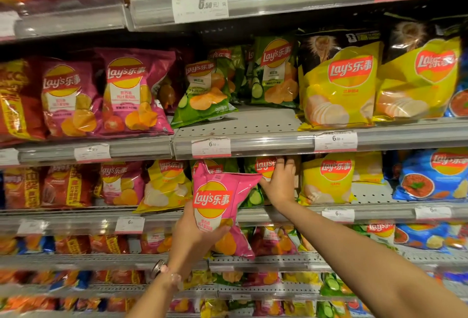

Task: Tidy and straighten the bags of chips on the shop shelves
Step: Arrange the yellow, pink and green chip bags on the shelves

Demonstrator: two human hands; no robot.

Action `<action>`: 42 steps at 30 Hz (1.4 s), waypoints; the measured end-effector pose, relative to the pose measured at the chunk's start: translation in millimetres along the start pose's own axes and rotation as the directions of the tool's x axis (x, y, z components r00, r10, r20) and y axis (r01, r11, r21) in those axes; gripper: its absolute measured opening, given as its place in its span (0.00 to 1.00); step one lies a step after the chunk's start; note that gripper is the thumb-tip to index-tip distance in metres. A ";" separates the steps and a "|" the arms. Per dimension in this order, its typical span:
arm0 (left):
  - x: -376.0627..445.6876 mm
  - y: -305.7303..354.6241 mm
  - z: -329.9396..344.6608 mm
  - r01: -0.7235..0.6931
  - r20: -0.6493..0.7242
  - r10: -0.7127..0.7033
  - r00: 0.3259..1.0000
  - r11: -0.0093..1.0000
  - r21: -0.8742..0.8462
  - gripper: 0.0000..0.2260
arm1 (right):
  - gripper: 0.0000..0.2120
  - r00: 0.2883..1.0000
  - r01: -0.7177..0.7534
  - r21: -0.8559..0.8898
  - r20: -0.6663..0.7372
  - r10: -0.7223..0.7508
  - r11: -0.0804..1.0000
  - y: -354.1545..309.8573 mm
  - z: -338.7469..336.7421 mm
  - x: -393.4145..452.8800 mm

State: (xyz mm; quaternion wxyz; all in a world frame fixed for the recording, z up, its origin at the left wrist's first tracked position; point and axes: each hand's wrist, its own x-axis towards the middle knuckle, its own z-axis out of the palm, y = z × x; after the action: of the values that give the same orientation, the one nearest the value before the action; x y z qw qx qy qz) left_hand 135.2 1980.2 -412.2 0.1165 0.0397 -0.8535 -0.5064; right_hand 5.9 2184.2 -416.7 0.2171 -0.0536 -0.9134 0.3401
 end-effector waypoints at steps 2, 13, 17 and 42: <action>0.5 -0.8 0.3 -0.005 -0.002 0.005 1.000 1.000 -0.007 0.30 | 0.38 0.999 -0.010 -0.011 0.046 0.010 1.000 2.6 2.7 1.5; 11.0 -2.9 7.0 0.011 -0.023 -0.013 1.000 0.998 -0.061 0.29 | 0.34 0.982 0.181 0.044 0.054 -0.184 0.982 5.7 -22.4 -22.5; 13.9 2.0 13.8 -0.049 -0.072 0.045 0.996 0.997 -0.057 0.31 | 0.36 0.944 0.108 0.442 0.236 -0.231 0.891 -15.3 -28.3 -75.9; 79.3 -48.5 -72.1 -0.019 -0.376 0.062 0.925 0.993 0.116 0.31 | 0.32 0.936 -0.176 0.613 0.347 -0.063 0.770 -27.3 13.2 -82.4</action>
State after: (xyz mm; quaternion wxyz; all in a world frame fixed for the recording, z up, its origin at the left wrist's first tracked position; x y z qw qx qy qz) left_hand 73.1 1880.3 -408.8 0.2871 0.1255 -0.8423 -0.4386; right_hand 75.8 2135.3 -437.6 0.0471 0.0559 -0.7660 0.6386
